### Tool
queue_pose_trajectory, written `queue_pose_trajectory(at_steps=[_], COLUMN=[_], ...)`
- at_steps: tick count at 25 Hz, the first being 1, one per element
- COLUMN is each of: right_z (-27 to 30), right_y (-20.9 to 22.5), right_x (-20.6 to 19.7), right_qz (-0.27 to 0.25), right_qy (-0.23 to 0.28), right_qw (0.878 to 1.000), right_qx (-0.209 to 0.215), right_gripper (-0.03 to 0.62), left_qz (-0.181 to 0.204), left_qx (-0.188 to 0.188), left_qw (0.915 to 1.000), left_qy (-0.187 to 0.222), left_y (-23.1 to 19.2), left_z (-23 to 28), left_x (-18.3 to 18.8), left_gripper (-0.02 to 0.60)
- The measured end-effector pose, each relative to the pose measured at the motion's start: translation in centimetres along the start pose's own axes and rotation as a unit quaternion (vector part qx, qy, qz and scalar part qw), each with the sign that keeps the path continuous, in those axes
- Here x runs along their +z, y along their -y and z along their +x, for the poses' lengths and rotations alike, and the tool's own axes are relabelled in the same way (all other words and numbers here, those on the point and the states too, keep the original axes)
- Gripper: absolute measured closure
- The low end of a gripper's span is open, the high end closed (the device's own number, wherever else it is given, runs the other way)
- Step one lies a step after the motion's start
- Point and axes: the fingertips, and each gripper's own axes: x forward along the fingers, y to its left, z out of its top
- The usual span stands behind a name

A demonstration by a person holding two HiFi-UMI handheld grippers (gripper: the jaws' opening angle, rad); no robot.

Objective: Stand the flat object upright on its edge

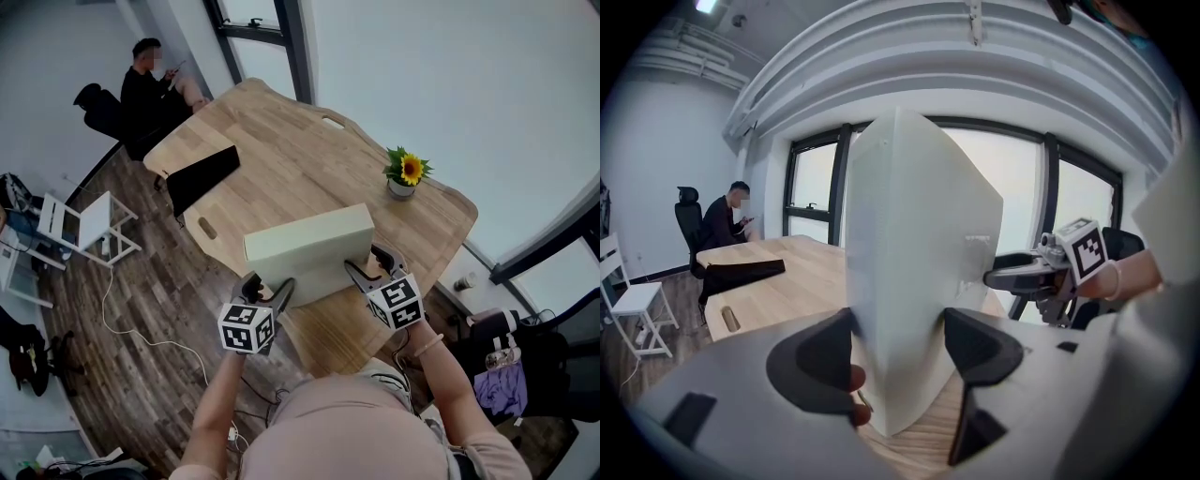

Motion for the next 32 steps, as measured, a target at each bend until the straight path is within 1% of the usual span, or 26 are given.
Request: queue_pose_trajectory(at_steps=[9,20,26,32], right_z=[0.42,0.62,0.69,0.96], right_y=[0.23,0.0,0.06,0.08], right_x=[0.01,0.14,0.06,-0.01], right_qz=[-0.006,-0.016,-0.002,0.004], right_qy=[0.001,0.01,0.016,0.018], right_qw=[1.0,1.0,1.0,1.0], right_qx=[-0.007,-0.004,-0.003,0.0], right_gripper=[0.338,0.327,0.326,0.326], left_qz=[0.014,0.011,0.015,0.015], left_qx=[0.009,-0.01,-0.02,-0.014], left_qw=[0.9999,0.9999,0.9997,0.9997], left_qy=[0.002,0.006,0.007,0.01], left_y=[-0.34,-0.38,-0.42,-0.58], left_z=[0.29,0.41,0.47,0.57], left_x=[0.13,-0.38,-0.44,-0.39], left_gripper=[0.282,0.281,0.281,0.281])
